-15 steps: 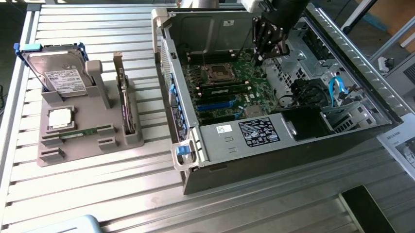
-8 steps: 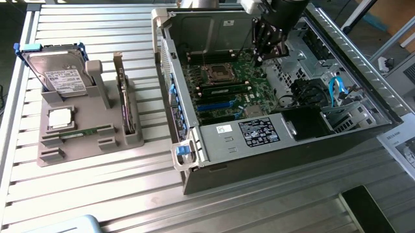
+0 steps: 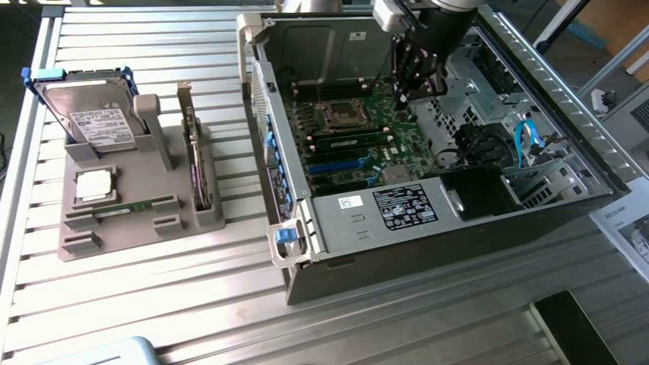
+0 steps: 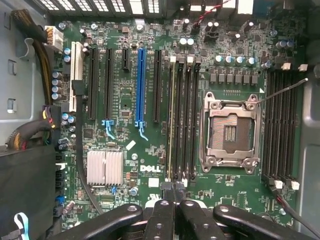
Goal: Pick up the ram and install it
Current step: 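Insert the ram into the slot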
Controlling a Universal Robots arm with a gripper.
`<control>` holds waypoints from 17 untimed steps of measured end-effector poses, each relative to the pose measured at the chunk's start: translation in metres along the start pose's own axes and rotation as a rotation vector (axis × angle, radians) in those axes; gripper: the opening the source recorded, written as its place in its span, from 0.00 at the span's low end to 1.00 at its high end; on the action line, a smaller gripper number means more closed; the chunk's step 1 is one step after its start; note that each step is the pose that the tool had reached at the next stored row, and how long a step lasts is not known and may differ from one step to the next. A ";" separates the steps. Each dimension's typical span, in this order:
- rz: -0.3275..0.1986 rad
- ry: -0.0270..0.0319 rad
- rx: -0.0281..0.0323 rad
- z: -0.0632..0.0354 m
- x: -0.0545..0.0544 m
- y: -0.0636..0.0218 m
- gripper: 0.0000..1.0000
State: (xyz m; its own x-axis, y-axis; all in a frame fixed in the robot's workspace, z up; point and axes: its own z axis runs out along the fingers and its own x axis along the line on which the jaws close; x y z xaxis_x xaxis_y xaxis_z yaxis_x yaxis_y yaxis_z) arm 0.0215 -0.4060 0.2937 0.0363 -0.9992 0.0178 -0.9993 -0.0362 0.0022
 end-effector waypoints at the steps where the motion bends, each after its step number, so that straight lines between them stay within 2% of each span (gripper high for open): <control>1: 0.000 0.0000 0.0000 0.0011 0.000 0.0000 0.11; 17: 0.002 0.0001 0.0000 0.0178 0.000 -0.0001 0.11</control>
State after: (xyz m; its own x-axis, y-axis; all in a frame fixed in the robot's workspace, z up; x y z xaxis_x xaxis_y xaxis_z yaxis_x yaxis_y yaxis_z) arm 0.0216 -0.4060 0.2758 0.0339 -0.9993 0.0179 -0.9994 -0.0338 0.0022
